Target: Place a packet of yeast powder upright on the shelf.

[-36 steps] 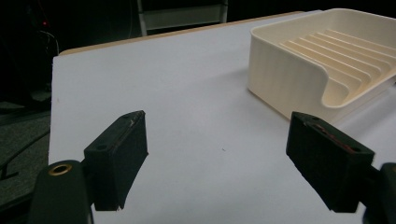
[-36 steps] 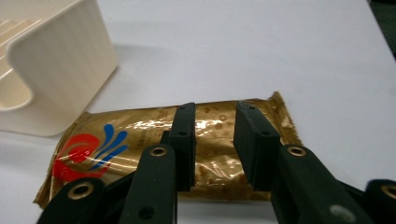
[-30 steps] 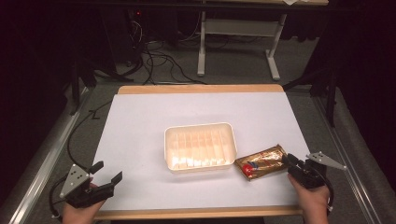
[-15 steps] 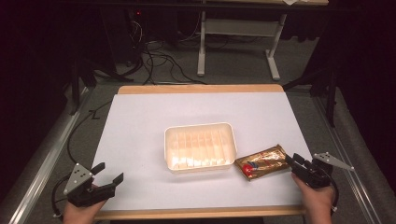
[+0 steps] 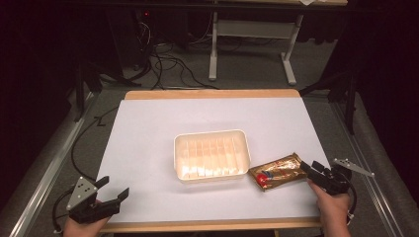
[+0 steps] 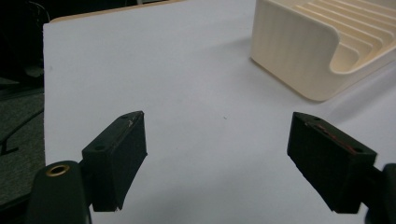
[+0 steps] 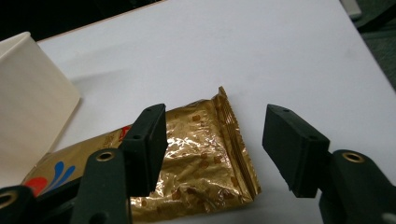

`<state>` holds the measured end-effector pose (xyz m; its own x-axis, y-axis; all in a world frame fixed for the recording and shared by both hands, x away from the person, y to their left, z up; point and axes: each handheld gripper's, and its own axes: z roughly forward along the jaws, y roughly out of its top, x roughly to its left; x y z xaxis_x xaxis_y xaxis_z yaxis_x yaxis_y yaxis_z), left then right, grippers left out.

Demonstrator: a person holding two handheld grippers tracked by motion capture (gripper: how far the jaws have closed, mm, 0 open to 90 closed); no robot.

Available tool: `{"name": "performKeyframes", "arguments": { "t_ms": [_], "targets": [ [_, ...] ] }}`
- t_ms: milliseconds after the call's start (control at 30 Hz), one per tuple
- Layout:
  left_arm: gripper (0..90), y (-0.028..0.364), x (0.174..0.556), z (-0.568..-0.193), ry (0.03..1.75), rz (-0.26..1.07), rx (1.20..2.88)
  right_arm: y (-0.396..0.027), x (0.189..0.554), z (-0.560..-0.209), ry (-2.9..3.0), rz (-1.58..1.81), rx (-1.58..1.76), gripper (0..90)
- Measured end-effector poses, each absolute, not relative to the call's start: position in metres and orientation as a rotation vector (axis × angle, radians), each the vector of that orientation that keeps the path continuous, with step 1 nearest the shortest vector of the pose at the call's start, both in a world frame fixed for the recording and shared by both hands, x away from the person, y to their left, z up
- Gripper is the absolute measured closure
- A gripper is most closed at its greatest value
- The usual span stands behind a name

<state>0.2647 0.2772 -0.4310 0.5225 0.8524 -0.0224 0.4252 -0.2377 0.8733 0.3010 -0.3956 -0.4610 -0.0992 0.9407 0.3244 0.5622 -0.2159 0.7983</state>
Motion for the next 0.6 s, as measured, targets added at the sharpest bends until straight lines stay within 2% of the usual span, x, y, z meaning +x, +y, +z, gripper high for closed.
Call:
{"name": "performKeyframes", "arguments": {
  "t_ms": [267, 600],
  "targets": [
    [20.3, 0.282, 0.257, -0.43, 1.07, 0.613, 1.843, -0.401, 0.311, -0.473, 1.618, 1.326, 1.903, 32.9],
    [20.3, 0.276, 0.263, -0.43, 1.051, 0.61, 1.857, -0.401, 0.307, -0.478, 1.62, 1.363, 1.955, 34.4]
  ]
}}
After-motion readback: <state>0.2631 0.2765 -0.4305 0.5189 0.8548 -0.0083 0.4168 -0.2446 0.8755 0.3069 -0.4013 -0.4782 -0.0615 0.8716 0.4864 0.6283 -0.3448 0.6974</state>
